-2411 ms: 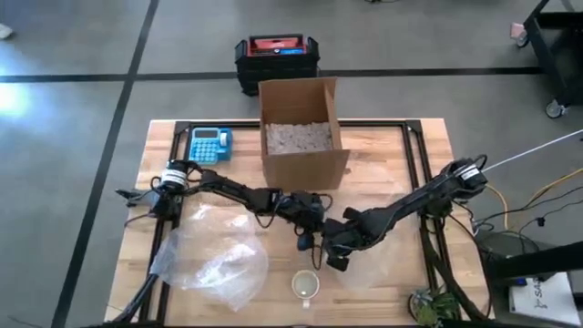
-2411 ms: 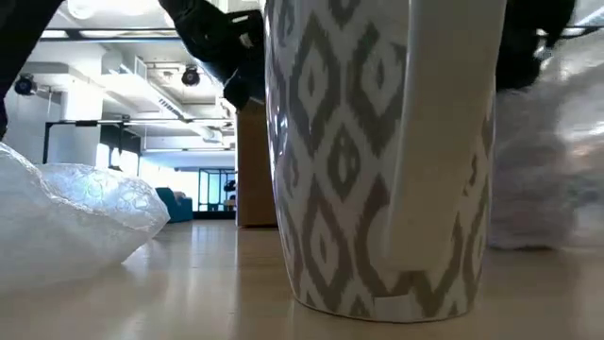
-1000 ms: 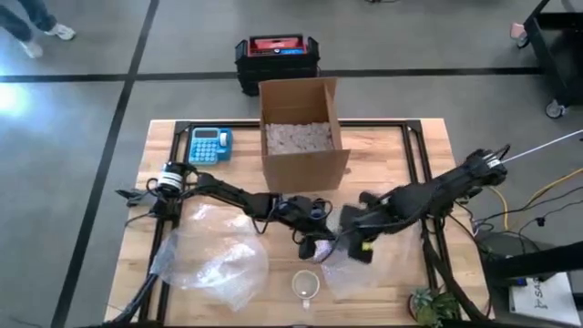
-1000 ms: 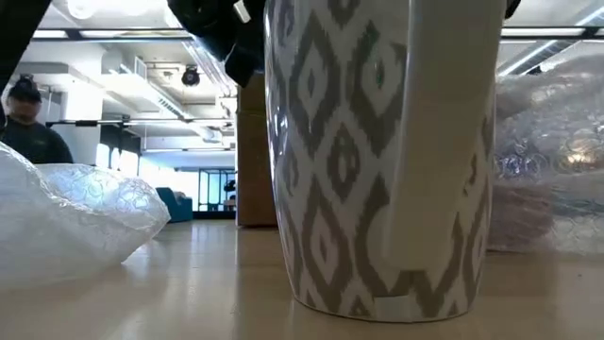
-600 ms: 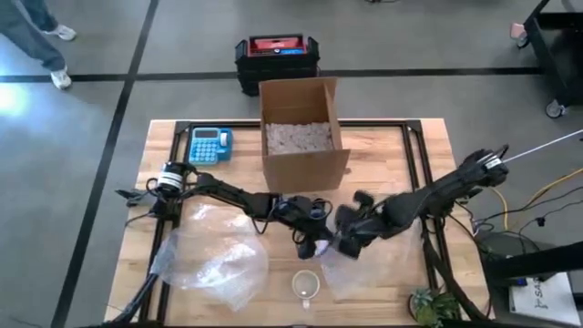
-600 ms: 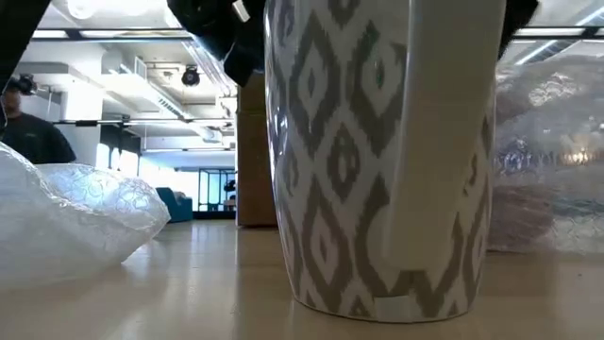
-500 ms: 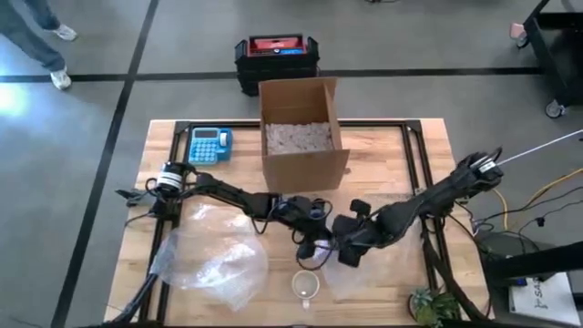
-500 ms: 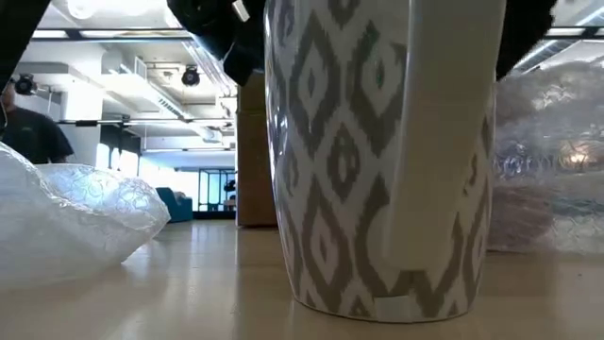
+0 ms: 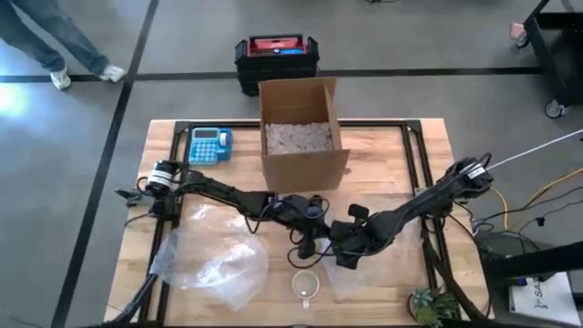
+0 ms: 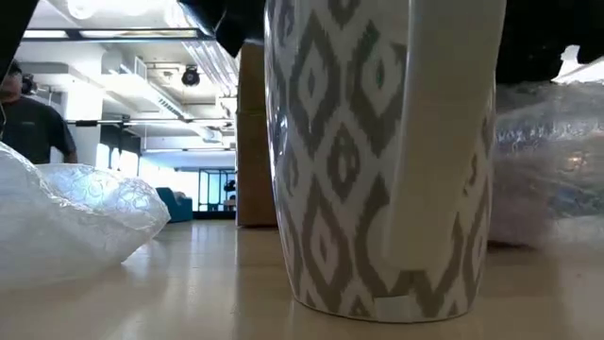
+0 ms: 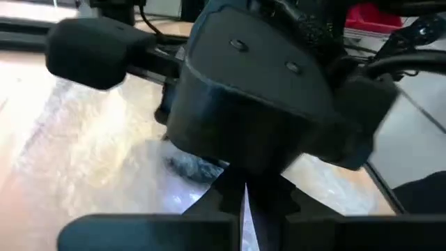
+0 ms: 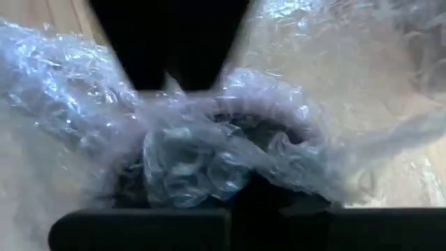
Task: Wrap mug
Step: Wrap the purple mug using the right bubble wrap
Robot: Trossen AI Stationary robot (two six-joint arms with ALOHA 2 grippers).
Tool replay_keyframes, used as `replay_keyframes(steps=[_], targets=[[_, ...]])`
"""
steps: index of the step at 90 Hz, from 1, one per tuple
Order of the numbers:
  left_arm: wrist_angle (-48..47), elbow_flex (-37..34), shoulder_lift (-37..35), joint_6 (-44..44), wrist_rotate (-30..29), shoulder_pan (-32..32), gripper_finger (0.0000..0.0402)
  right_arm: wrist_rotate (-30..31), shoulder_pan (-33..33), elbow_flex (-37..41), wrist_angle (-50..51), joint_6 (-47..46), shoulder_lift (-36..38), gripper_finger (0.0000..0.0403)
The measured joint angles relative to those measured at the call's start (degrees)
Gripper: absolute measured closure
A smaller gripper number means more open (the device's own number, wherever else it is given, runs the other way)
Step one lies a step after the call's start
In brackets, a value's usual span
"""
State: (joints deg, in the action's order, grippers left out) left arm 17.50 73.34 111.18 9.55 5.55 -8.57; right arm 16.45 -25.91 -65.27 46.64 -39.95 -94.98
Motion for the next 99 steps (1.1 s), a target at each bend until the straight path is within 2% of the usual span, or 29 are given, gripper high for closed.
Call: replay_keyframes(steps=[13, 22, 54, 62, 73, 83, 89, 99], targets=[[5.63, 0.09, 4.40, -0.05, 0.04, -0.07, 0.0402, -0.06, 0.04, -0.05, -2.30, 0.10, 0.00, 0.0403], [4.44, 0.20, 5.48, -0.03, 0.28, -0.01, 0.0402, -0.57, 0.04, -0.26, -2.34, 0.07, 0.07, 0.0403], [1.39, 0.24, 5.24, -1.80, 0.36, 0.03, 0.0402, -4.44, -1.26, -13.80, 15.70, -0.62, 7.82, 0.0403], [1.36, 0.21, 5.24, -1.78, 0.36, 0.03, 0.0402, -4.84, -3.30, -13.58, 18.54, -3.36, 9.98, 0.0403], [1.57, 0.15, 5.25, -1.78, 0.36, 0.03, 0.0402, -4.95, -7.40, -9.05, 22.45, -8.41, 10.86, 0.0403], [2.11, 0.11, 5.27, -1.70, 0.36, 0.02, 0.0402, -7.89, -10.04, -3.35, 18.27, -12.87, 9.50, 0.0403], [2.49, 0.11, 5.33, -1.54, 0.36, -0.01, 0.0402, -10.06, -11.09, -0.61, 11.23, -13.00, 8.18, 0.0403], [2.58, 0.09, 5.34, -1.50, 0.36, -0.01, 0.0402, -10.34, -11.61, 0.90, -0.67, -9.34, 6.39, 0.0403]])
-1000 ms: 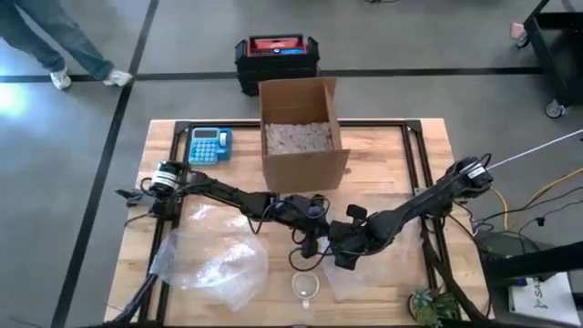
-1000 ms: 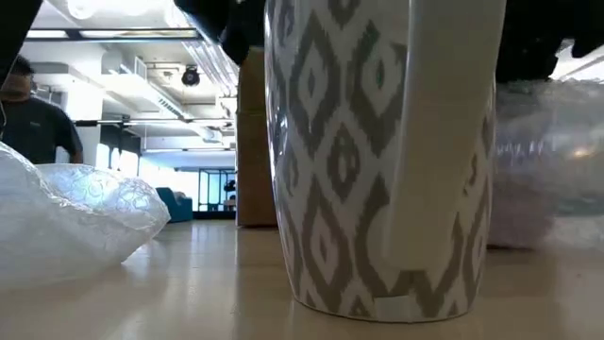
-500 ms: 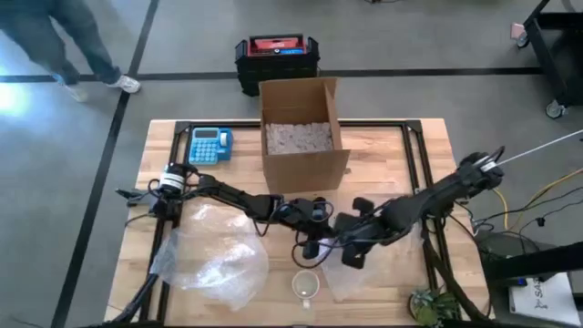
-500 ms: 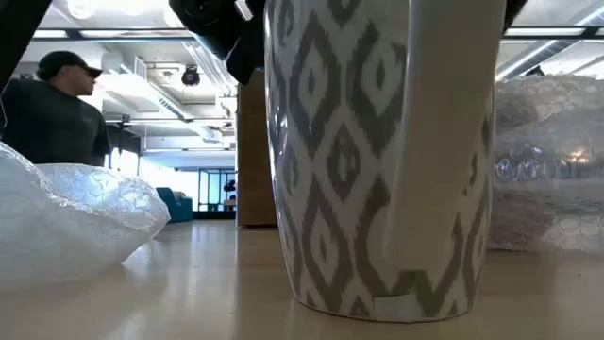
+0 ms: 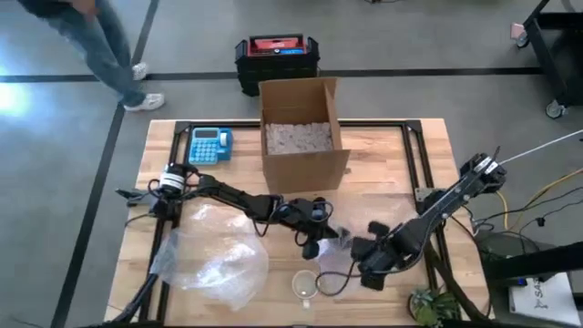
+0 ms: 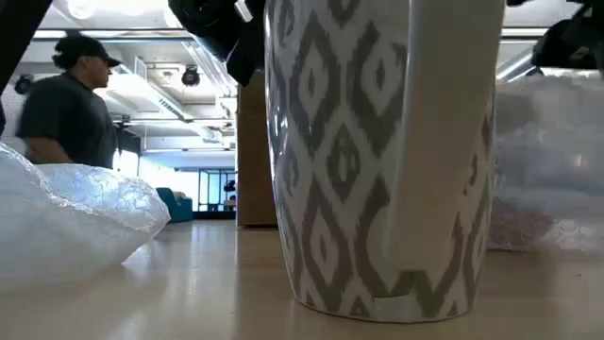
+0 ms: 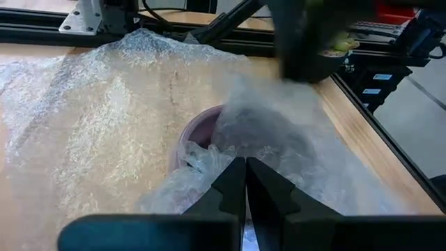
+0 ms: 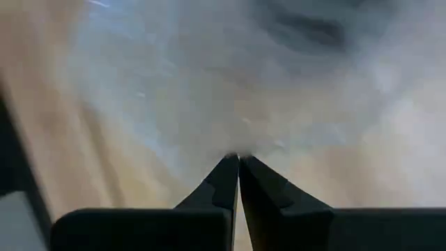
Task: Wrap mug
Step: Wrap the purple mug using the right bubble wrap
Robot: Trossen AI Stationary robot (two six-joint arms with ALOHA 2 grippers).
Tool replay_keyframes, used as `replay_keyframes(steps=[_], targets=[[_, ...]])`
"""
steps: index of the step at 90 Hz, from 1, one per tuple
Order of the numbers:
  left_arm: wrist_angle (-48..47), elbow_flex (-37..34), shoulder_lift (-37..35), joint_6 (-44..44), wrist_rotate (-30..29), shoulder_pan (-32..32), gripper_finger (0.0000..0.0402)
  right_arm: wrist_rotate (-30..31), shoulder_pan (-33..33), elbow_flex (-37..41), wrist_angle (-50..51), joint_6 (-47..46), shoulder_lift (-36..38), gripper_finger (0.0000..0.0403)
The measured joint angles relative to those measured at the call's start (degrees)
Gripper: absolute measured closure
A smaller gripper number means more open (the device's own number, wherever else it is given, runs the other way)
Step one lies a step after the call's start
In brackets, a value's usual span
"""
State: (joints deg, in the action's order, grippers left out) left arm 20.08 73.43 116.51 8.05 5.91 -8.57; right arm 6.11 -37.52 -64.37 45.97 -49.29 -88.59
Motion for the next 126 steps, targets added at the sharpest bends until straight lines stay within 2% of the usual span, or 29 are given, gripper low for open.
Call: replay_keyframes(steps=[6, 17, 25, 31, 46, 63, 77, 100, 108, 126], targets=[[0.00, -0.02, 0.02, 0.14, 0.00, -0.01, 0.0402, 2.35, 0.45, -0.89, -3.54, 3.09, -0.16, 0.0403], [0.08, -0.02, 0.02, 0.22, -0.02, -0.01, 0.0402, 12.31, 2.48, -3.09, -2.41, 6.09, 0.54, 0.0403], [0.11, -0.04, 0.03, 0.40, -0.02, -0.03, 0.0402, 16.11, 4.72, -3.08, -1.96, 6.83, 1.42, 0.0403], [0.11, -0.04, 0.04, 0.42, -0.02, -0.03, 0.0402, 15.52, 6.56, -2.30, -2.00, 7.22, 1.36, 0.0403], [0.15, -0.04, -0.20, 0.21, -0.04, -0.07, 0.0402, 9.28, 9.92, 1.15, -1.96, 7.86, -1.78, 0.0403], [-3.59, -0.37, -3.86, -0.38, 0.18, -0.61, 0.0402, 8.57, 10.19, 1.60, -3.60, 7.86, -3.39, 0.0403], [-2.38, -0.20, -5.67, -2.08, 2.98, -1.58, 0.0402, 8.42, 10.20, 1.28, -3.94, 7.31, -3.07, 0.0403], [3.06, -0.13, 0.19, -2.07, 2.64, -1.98, 0.0402, 8.28, 10.56, 1.18, -4.70, 6.87, -3.02, 0.0403], [3.48, 0.09, 1.66, -1.28, 0.52, -1.45, 0.0402, 8.23, 10.56, -0.51, -3.37, 6.63, -2.84, 0.0403], [3.09, 0.18, 2.39, 0.20, 0.47, -1.01, 0.0402, 4.55, 8.47, -8.15, 5.25, 4.97, -0.75, 0.0403]])
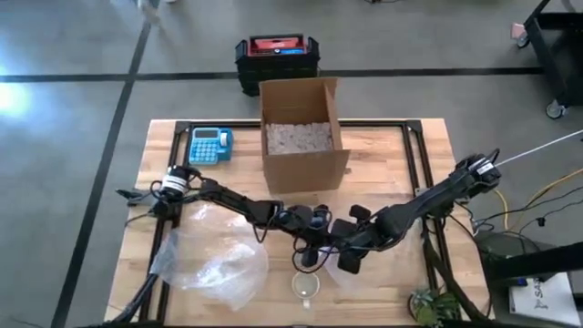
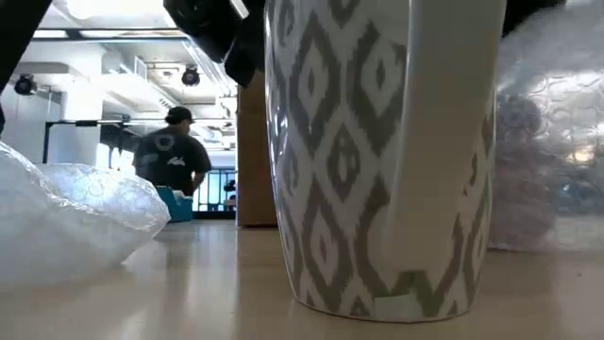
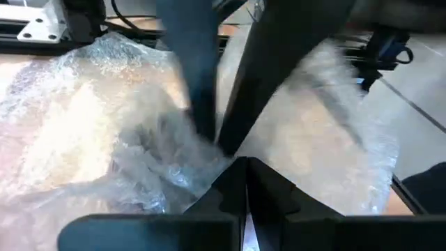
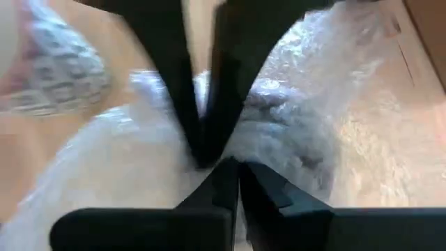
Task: Wrap mug
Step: Wrap the purple mug using the right bubble wrap
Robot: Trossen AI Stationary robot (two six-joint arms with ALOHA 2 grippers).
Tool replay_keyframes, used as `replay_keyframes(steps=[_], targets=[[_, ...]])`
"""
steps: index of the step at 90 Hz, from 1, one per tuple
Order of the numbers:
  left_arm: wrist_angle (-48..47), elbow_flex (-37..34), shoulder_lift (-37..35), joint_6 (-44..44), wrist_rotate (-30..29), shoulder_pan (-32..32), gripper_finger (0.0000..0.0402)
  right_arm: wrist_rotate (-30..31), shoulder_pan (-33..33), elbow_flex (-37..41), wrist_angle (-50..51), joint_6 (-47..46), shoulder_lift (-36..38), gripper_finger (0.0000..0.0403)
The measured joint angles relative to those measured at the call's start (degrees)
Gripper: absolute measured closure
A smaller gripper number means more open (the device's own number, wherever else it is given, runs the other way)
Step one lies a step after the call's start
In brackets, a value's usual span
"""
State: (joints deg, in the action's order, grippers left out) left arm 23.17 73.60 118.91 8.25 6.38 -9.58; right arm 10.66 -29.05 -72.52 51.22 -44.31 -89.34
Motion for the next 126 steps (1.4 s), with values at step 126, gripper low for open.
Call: replay_keyframes(steps=[126], targets=[[-5.45, -0.55, -5.35, 0.17, -0.21, -0.17, 0.0402, 8.02, 0.29, 11.79, -10.88, -1.03, -1.88, 0.0403]])
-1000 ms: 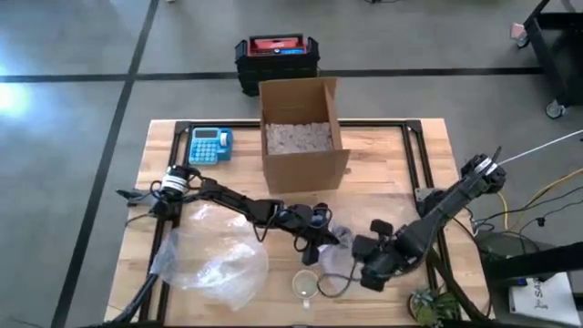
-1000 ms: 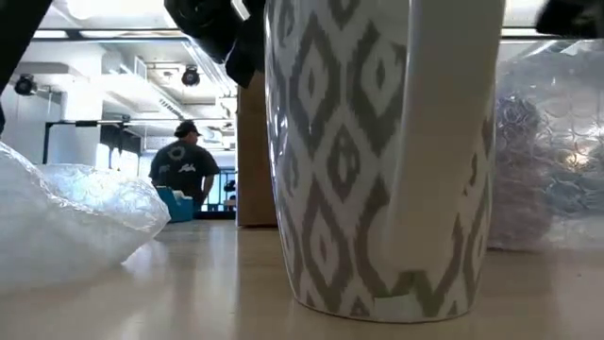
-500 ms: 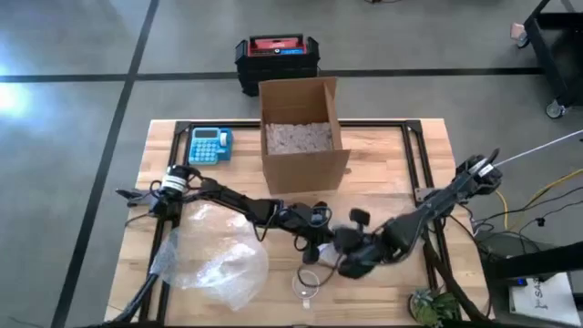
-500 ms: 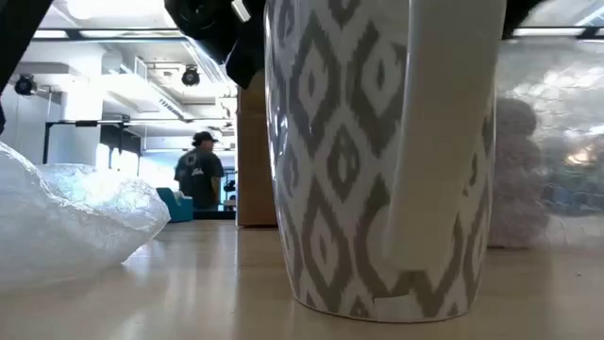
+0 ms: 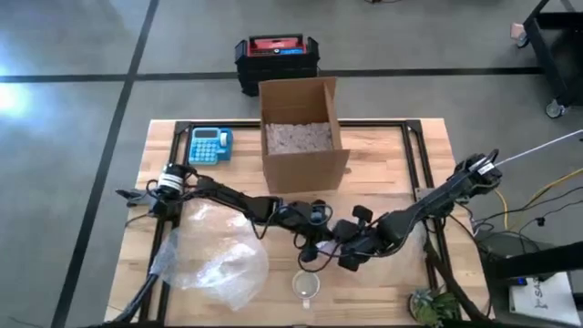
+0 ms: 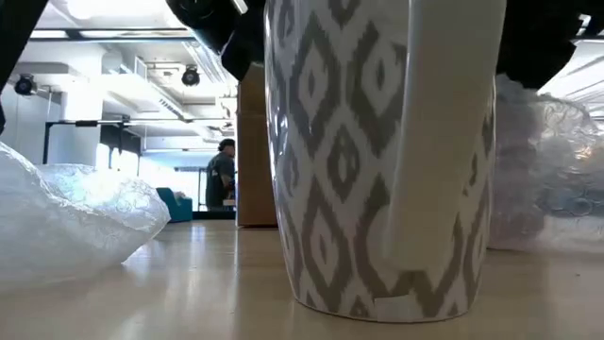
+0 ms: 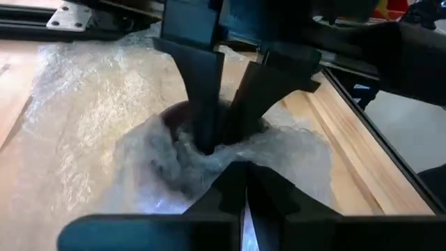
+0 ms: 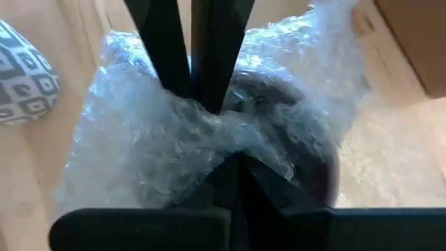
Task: Wrap mug
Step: Wrap the purple mug using the right bubble wrap
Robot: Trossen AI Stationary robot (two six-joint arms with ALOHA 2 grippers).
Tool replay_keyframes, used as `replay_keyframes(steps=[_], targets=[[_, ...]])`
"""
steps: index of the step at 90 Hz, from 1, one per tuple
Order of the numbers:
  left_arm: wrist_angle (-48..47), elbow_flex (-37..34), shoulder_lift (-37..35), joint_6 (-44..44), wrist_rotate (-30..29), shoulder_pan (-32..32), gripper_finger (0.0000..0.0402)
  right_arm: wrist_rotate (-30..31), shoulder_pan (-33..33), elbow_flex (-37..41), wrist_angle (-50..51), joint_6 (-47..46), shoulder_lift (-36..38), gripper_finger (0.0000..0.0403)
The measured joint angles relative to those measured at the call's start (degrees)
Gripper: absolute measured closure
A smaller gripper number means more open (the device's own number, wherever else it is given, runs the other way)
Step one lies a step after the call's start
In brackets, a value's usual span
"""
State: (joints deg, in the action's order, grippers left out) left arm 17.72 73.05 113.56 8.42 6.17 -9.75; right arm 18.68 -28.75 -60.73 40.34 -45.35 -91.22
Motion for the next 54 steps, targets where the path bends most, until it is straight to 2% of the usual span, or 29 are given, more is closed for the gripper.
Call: replay_keyframes(steps=[28, 54], targets=[[1.91, 0.11, -2.79, -1.08, 0.48, -1.03, 0.0402, -1.10, 0.26, 0.24, -0.99, 1.01, -0.46, 0.0403], [6.31, 0.49, 4.84, -0.24, 1.13, -0.05, 0.0402, -1.27, 0.76, -1.67, -0.46, 1.26, -0.46, 0.0403]])
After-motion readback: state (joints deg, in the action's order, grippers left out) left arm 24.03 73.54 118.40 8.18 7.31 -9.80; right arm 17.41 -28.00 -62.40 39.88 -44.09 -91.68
